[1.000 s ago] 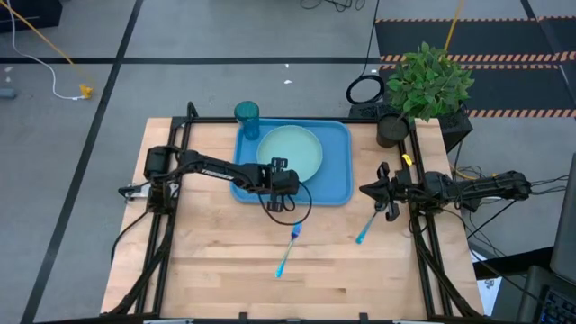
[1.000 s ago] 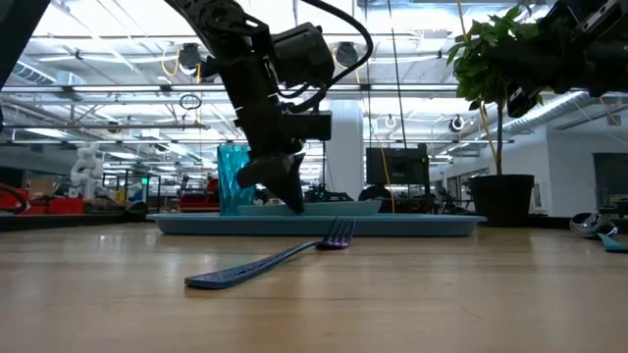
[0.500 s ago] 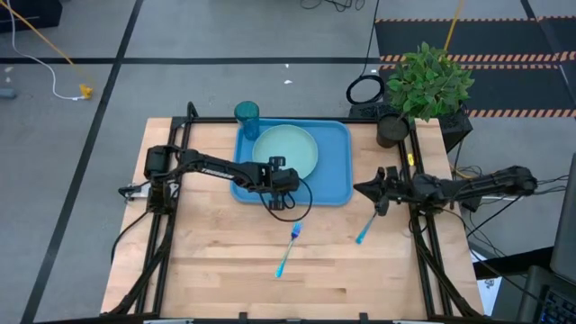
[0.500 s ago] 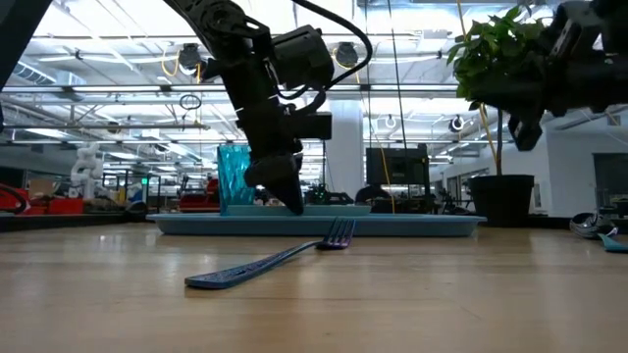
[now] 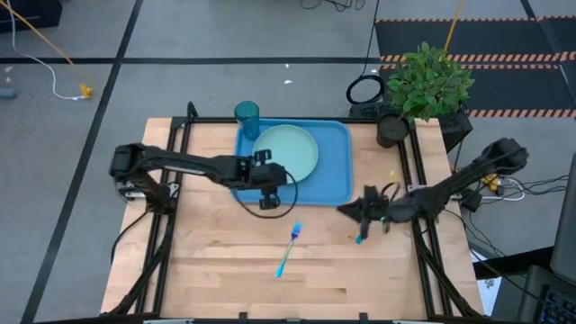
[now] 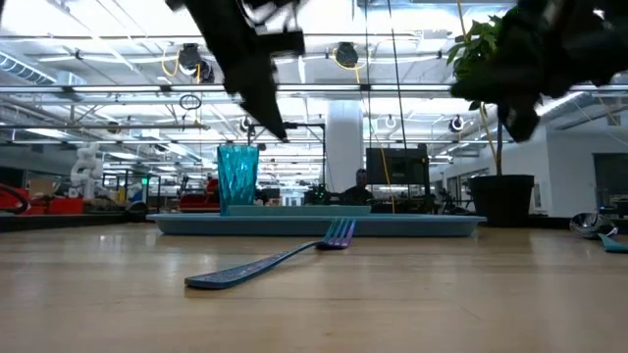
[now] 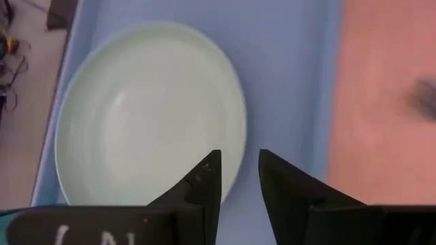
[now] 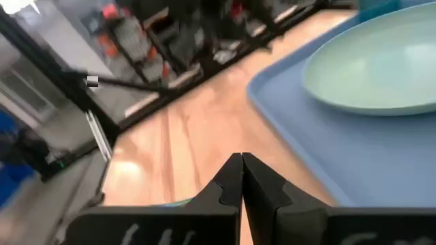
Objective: Pick and place plate/cup/fork/spoon on tray
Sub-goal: Put the fork on the right side of the plate on the blue tray
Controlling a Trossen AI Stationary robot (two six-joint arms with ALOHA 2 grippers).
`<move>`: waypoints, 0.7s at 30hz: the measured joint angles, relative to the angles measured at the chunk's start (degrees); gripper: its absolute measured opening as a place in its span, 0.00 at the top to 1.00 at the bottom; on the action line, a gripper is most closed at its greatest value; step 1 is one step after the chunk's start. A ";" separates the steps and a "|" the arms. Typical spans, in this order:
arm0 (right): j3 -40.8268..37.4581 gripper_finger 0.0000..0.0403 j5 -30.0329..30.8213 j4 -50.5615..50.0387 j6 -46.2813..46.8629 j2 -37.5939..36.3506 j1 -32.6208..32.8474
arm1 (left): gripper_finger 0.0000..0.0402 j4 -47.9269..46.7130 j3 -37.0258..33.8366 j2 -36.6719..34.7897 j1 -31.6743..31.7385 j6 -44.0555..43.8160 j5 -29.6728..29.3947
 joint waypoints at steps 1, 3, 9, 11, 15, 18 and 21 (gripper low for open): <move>2.91 1.00 -0.01 -0.31 -0.81 3.50 0.44 | 0.75 -0.56 0.00 -1.51 -0.82 -0.38 0.04; 9.03 1.00 0.05 -1.14 -3.00 10.07 1.27 | 0.75 -1.89 0.00 -4.71 -2.85 -0.89 0.05; 29.94 1.00 -4.75 -10.49 -8.68 29.60 1.96 | 0.75 -2.95 -1.21 -11.33 -10.27 -1.80 -0.53; 36.62 1.00 -6.80 -15.14 -10.55 35.06 1.94 | 0.75 -2.62 -2.58 -12.88 -12.68 -1.94 -1.09; 46.98 1.00 -9.35 -23.92 -14.17 43.78 1.86 | 0.75 -2.45 -5.99 -15.35 -15.74 -3.29 -1.93; 50.76 0.99 -9.40 -25.75 -14.33 47.81 1.13 | 0.75 -1.99 -8.27 -16.97 -17.05 -5.49 -2.91; 52.96 0.96 -9.99 -24.99 -13.68 51.00 -0.04 | 0.75 -2.36 -10.02 -18.21 -17.87 -7.61 -3.43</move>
